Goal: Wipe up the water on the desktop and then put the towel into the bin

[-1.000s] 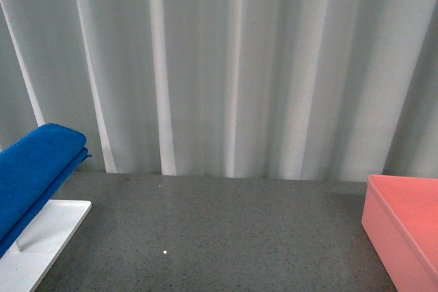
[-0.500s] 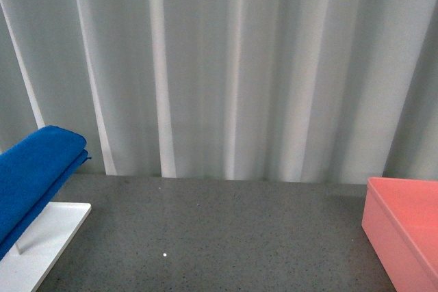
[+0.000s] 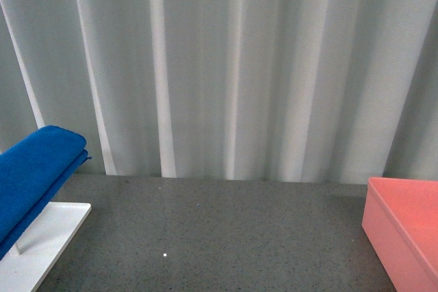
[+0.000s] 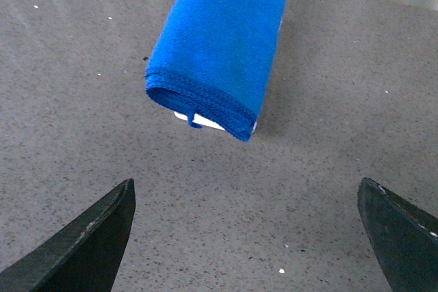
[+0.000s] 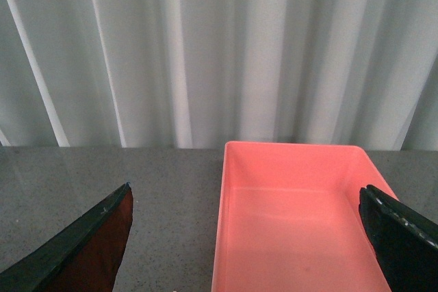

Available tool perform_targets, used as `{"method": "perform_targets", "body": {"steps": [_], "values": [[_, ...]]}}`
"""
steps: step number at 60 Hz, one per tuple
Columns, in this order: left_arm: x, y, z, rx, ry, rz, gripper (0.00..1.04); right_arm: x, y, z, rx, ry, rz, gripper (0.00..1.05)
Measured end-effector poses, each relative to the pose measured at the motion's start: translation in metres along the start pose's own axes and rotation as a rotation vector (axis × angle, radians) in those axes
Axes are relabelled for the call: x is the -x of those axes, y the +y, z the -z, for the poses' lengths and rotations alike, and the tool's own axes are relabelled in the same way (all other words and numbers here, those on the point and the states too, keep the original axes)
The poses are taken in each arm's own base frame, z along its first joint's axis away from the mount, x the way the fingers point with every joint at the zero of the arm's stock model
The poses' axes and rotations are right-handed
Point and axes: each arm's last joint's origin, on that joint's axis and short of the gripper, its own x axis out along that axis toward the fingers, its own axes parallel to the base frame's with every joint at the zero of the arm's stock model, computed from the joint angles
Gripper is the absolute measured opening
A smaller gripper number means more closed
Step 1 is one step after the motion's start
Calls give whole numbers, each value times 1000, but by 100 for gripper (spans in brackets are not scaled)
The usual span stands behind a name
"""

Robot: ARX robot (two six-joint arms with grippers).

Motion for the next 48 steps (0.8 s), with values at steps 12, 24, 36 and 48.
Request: {"method": "perform_targets", "body": {"steps": [12,24,36,48], "values": [[-22,-18,-72,17,-76,144,98,0,0,0,0,0,0,98],[-111,-23,-161,-169,-59,40,98,0,0,0,0,0,0,98],[-190,-22,-203,-318,73,-9,98,0,0,0,0,0,0,98],[-233,-25,-200,-382,167,37,98,0,0,0,0,0,0,98]]}}
